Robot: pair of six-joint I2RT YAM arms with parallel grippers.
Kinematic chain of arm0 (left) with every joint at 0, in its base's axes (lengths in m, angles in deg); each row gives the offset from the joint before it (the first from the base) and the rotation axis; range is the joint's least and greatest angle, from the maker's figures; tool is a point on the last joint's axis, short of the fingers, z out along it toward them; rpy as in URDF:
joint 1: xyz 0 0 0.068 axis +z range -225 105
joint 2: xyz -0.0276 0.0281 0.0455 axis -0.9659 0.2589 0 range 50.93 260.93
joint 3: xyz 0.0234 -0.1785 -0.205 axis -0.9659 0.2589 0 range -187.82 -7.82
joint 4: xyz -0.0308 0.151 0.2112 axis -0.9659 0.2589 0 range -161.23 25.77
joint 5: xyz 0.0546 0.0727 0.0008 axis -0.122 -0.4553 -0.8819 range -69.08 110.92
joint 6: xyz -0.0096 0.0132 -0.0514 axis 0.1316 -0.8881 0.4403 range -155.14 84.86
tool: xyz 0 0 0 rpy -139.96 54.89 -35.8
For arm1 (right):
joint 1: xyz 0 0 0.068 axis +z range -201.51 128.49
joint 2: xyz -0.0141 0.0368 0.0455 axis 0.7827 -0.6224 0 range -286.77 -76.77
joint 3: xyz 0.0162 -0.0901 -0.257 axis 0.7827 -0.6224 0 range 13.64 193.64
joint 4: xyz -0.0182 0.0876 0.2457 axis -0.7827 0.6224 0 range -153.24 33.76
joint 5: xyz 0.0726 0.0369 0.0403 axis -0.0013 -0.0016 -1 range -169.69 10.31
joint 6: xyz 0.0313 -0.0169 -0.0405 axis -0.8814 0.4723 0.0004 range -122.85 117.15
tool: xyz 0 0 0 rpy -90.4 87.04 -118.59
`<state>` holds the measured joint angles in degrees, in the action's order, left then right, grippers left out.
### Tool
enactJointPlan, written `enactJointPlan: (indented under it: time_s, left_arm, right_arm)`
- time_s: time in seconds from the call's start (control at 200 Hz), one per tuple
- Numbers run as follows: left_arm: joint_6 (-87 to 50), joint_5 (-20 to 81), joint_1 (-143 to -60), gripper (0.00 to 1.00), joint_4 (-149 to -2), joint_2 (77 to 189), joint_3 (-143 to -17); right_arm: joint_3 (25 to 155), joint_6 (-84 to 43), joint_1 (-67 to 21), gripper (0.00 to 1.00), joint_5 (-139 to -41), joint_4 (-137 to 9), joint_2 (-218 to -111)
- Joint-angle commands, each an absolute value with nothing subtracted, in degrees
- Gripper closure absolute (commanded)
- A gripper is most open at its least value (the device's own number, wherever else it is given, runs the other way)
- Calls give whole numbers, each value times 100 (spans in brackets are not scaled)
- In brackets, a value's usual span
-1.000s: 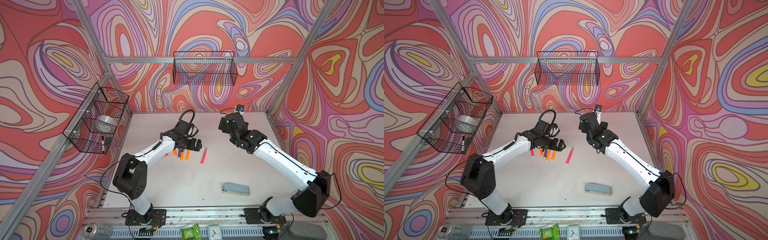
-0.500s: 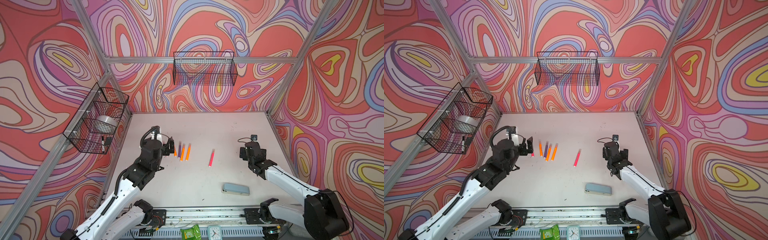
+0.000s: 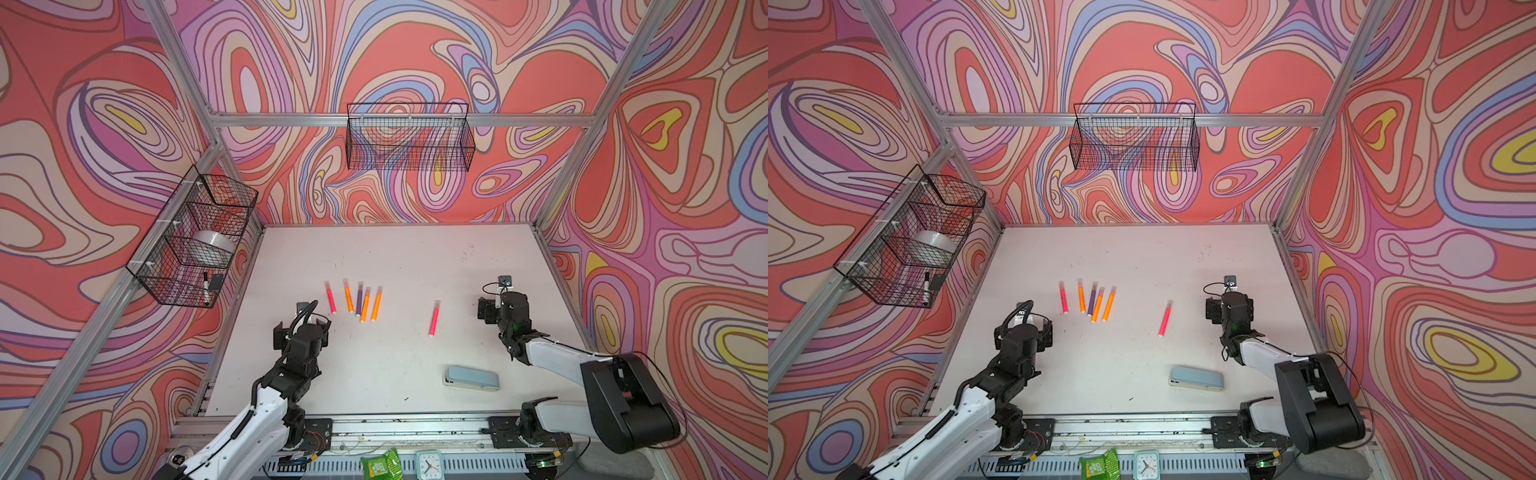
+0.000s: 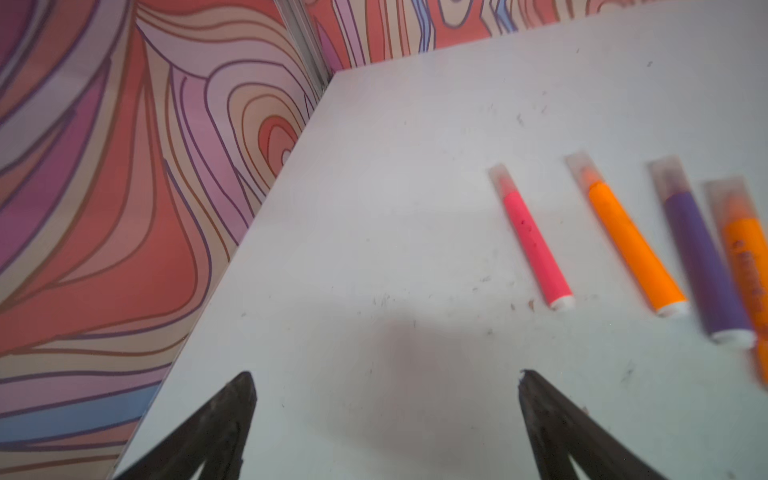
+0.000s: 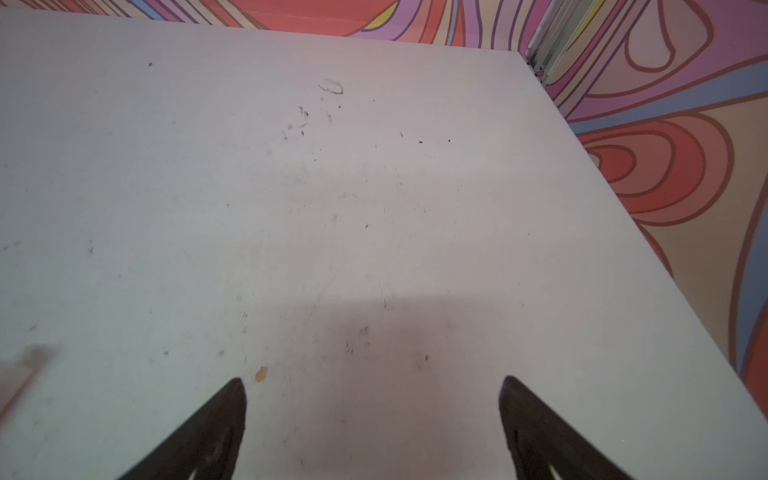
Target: Insert the pens into the pen caps
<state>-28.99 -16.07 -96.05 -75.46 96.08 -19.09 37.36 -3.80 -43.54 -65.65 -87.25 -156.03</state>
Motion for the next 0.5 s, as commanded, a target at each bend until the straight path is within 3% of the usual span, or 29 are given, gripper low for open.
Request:
enactJointPlan:
  time_s: [0.0,0.185,0.285,0.406,0.461,0.496]
  left_arm:
    - [-2813,-1676,-9194,0,-8993,10299,-2101]
    - [-3297,-652,-8387,0,-10828,12004,-2406]
    - [-3380,-30,-8169,0,-11445,12811,-2742]
    - [-3533,380,-8032,1,-12621,13947,-2812]
    - [-3522,412,-8013,0,-12767,14038,-2774]
    - [-3458,429,-8002,1,-12469,13927,-2823]
  right_arm:
    - [4206,-379,-4739,2,-7244,-9692,-16233]
    - [4913,-318,-4967,2,-7341,-10280,-17448]
    - [4863,-471,-5164,2,-7679,-10201,-17362]
    - [4356,-444,-5204,2,-7900,-11107,-17339]
    - [4020,-406,-5207,2,-7927,-11928,-17513]
    - [4079,-396,-5207,2,-7872,-11651,-17441]
